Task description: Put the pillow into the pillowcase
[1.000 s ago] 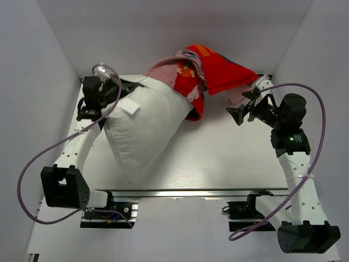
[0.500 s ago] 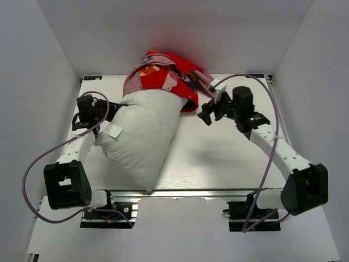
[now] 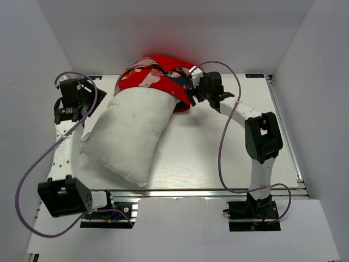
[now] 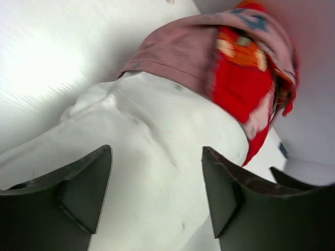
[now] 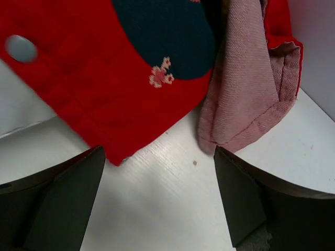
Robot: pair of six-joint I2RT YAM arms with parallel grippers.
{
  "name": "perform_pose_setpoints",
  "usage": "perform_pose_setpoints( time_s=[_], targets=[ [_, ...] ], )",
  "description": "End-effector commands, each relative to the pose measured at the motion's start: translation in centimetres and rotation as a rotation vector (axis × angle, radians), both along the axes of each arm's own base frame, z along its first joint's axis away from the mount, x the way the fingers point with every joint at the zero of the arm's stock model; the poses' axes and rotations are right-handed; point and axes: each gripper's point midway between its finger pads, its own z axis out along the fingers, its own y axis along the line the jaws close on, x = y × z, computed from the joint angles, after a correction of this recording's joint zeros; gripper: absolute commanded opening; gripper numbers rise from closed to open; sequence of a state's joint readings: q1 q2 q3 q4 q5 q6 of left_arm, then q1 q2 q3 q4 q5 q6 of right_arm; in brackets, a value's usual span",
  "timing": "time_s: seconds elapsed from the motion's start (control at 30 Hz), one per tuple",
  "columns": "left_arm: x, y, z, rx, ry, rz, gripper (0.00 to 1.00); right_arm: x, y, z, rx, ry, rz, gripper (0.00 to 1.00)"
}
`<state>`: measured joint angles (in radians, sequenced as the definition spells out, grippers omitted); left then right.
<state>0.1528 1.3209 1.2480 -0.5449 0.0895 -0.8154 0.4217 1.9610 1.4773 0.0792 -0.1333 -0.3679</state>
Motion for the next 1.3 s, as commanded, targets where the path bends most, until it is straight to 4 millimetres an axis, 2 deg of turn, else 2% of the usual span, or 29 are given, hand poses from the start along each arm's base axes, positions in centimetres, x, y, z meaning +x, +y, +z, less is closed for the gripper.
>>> perform_pose_setpoints(
  time_s=[0.0,0.03,0.07,0.1,0.2,0.23,0.3,0.33,0.4,0.47,0.5,0.57,0.63,0.8,0.83,0.87,0.9,1.03,1.1,1.13,1.17,1.2,1.23,1.27],
  targets=[
    [-3.6,2.1,5.1,0.259,-0.051,0.005,0.81,2.1,2.1,3.3,0.063,-0.075,0.013,0.89],
    [-3.8,1.5,6.0,0.311,-0.075,-0.047,0.81,2.2,2.4,2.7,0.075,-0.048,0.016,0.89],
    [-4.0,0.9,6.8,0.339,-0.105,-0.086,0.83,2.2,3.1,3.4,0.124,-0.025,0.019,0.90],
    [-4.2,-0.2,8.2,0.357,-0.151,-0.137,0.90,1.9,3.4,3.5,0.143,-0.003,0.027,0.90],
    [-4.8,-6.9,9.1,0.426,-0.227,-0.428,0.93,0.1,4.4,4.9,0.202,0.012,0.079,0.89],
    [-5.5,-10.8,8.4,0.467,-0.238,-0.567,0.93,-0.4,4.7,6.1,0.215,-0.010,0.098,0.89],
    [-6.2,-14.1,6.5,0.515,-0.205,-0.665,0.93,-1.4,5.9,6.2,0.212,-0.008,0.132,0.89],
    [-6.6,-16.2,4.2,0.590,-0.157,-0.717,0.93,-1.5,6.3,6.0,0.193,-0.016,0.140,0.89],
    [-6.8,-18.2,2.1,0.666,-0.125,-0.764,0.93,-1.4,7.2,5.9,0.168,-0.036,0.126,0.89],
    [-7.0,-20.2,-0.3,0.770,-0.088,-0.814,0.93,-1.0,7.6,3.9,0.132,0.006,0.093,0.89],
    [-6.9,-21.3,-0.5,0.794,-0.108,-0.828,0.94,-0.5,7.8,4.2,0.130,0.002,0.089,0.89],
    [-5.9,-21.3,-1.7,0.872,-0.086,-0.819,0.94,-0.3,7.8,2.8,0.109,0.016,0.079,0.89],
    [-4.9,-21.3,-2.0,0.925,-0.097,-0.815,0.94,0.1,7.7,1.8,0.086,0.008,0.077,0.89],
    [-2.4,-20.8,-4.8,1.088,-0.096,-0.787,0.95,2.8,7.2,0.5,0.029,-0.032,0.004,0.89],
    [-2.0,-20.7,-5.4,1.109,-0.093,-0.782,0.95,3.4,7.2,-0.7,0.017,-0.020,-0.011,0.89],
    [-1.7,-20.7,-5.8,1.125,-0.092,-0.777,0.95,4.3,7.2,0.1,0.011,-0.045,-0.029,0.89],
    [-1.2,-20.7,-6.9,1.153,-0.080,-0.771,0.95,4.6,7.1,-1.0,-0.007,-0.029,-0.041,0.89],
    [0.1,-20.4,-9.1,1.214,-0.056,-0.732,0.95,5.8,6.4,-1.5,-0.035,-0.062,-0.091,0.86],
    [0.9,-19.9,-9.6,1.232,-0.051,-0.684,0.95,6.2,5.7,-1.7,-0.053,-0.078,-0.124,0.79],
    [1.4,-19.4,-10.7,1.253,-0.015,-0.668,0.95,6.6,5.2,-1.5,-0.055,-0.094,-0.148,0.75],
    [1.7,-19.1,-11.1,1.254,0.003,-0.650,0.94,6.7,4.9,-1.6,-0.056,-0.093,-0.156,0.64],
    [2.3,-18.1,-11.6,1.232,0.034,-0.614,0.92,6.8,4.7,-1.1,-0.042,-0.093,-0.165,0.58],
    [3.0,-17.9,-12.3,1.214,0.054,-0.608,0.83,7.0,4.2,-0.9,-0.027,-0.084,-0.163,0.51],
    [3.1,-17.3,-12.9,1.196,0.085,-0.609,0.76,6.9,3.8,-0.7,-0.017,-0.066,-0.162,0.37]
  ],
)
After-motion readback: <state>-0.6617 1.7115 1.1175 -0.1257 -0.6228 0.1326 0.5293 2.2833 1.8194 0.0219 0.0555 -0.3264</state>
